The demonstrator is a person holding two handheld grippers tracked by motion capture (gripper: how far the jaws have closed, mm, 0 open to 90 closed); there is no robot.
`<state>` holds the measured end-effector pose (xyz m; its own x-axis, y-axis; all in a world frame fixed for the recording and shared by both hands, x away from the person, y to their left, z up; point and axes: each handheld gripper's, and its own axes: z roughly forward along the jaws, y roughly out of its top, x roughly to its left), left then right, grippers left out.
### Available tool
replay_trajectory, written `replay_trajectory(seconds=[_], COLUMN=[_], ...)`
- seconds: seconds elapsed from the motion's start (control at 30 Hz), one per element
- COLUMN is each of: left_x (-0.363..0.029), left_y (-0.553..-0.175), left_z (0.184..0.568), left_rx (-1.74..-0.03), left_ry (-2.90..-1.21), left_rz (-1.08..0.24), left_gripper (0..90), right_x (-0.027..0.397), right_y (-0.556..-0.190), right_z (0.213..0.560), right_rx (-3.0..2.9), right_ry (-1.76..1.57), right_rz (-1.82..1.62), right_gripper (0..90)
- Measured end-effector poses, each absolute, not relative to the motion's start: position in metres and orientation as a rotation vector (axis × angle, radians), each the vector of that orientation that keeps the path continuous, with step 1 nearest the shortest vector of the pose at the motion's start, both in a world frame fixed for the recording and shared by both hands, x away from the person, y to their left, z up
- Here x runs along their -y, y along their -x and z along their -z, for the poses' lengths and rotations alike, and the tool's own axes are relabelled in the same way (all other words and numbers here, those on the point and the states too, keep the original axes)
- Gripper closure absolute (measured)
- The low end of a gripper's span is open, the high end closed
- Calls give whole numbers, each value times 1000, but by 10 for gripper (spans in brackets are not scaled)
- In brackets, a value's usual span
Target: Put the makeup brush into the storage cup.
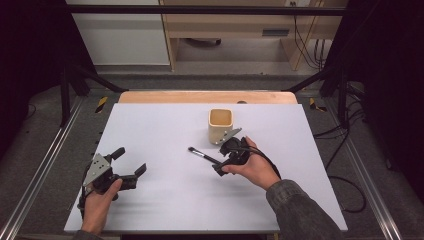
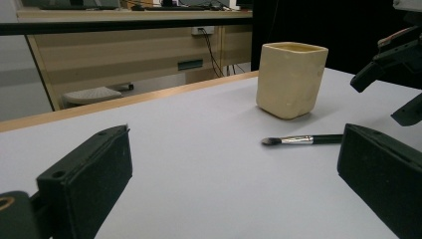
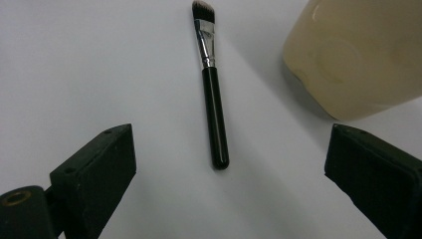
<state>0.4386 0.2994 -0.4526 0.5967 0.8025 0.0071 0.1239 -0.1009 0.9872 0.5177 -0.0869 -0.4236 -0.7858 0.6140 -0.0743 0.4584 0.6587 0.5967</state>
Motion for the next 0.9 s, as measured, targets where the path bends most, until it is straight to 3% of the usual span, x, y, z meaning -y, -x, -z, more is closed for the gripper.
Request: replay_trajectory(seconds=[0.9], left_x=[-299], left_y=[-439], left_z=[453], left_rx=[-789], left_ry=[-1602], left_rz=[-686], left_gripper=[3], right_x=[68], right_y=[-528], right_z=[440], right_rx=[-2657], right_ry=[-860], right_rz=[-795], right_gripper=[95])
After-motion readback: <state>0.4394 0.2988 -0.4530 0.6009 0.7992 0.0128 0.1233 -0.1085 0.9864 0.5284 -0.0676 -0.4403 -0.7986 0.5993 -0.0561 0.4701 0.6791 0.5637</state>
